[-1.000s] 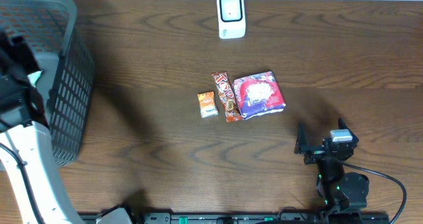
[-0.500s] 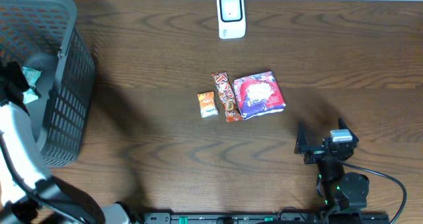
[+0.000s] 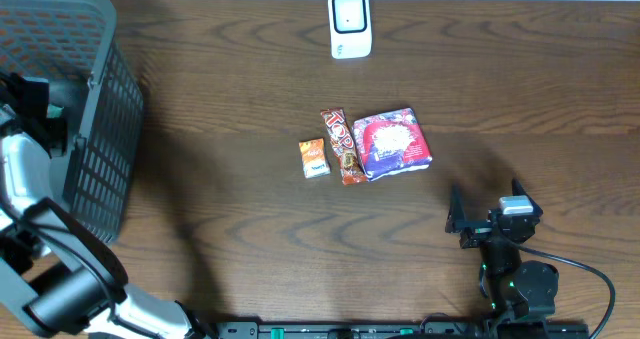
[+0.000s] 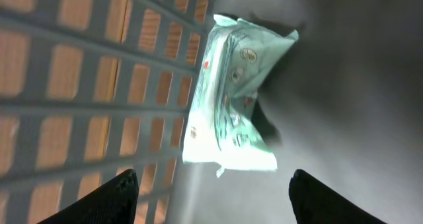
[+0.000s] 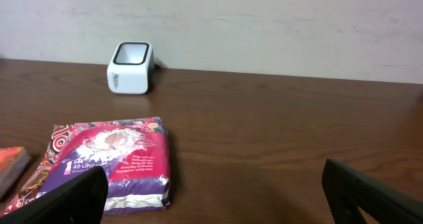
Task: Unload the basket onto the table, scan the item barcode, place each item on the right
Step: 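Reach the left gripper into the basket toward the mint-green pack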
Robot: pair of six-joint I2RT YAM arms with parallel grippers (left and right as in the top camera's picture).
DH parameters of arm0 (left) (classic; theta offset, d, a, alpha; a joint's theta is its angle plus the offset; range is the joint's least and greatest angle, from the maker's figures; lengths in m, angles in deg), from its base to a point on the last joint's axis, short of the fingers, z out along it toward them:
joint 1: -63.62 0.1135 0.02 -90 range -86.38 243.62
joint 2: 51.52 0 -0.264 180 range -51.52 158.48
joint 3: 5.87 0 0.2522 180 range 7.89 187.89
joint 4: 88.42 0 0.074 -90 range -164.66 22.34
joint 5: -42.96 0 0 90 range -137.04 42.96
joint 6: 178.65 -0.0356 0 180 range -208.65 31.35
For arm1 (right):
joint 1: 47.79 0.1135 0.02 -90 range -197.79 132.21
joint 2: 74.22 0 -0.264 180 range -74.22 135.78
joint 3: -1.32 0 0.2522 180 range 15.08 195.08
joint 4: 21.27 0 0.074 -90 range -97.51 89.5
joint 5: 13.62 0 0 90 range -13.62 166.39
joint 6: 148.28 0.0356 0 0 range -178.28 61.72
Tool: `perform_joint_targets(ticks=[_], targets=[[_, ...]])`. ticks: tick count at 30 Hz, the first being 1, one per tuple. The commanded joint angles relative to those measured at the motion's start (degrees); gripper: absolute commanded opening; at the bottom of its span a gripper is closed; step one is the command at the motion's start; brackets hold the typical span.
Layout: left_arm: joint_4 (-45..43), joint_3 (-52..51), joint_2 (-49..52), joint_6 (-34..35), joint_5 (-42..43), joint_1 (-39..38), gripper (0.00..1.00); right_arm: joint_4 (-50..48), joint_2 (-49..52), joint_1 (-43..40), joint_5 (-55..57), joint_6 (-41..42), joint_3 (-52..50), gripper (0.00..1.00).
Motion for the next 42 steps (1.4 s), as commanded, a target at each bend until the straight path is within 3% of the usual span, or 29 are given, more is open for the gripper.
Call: perform_joint_targets(ticks=[1,9,23,29,39,42], targets=[[-2.43,0.42,2.38,-2.62,0.44,0.11,0.73,0.13,-0.13,0.20,0.28,-0.44,-0.13,0.99],[-8.59,0.42,6.16,-2.60,11.43,0.11,0.76,0.13,-0.13,0.20,0.26,-0.46,-0.13,0.99],[-13.40,0.42,11.54,-0.81,11.28,1.01,0.76,0.13,-0.13,0.20,0.26,-0.44,-0.13,0.99],[-17.92,0.42,11.58,9.42,7.06,1.75,0.76,0.15,-0.13,0.20,0.26,-0.44,-0.13,0.99],[-16.35,-0.37,11.61,12.09,6.99,1.90,0.75,0.13,-0.13,0.20,0.26,-0.44,-0.13,0.99],[-15.85,-1.20,11.61,12.11,6.97,1.95,0.71,0.15,-0.13,0.20,0.26,-0.44,-0.13,0.99]])
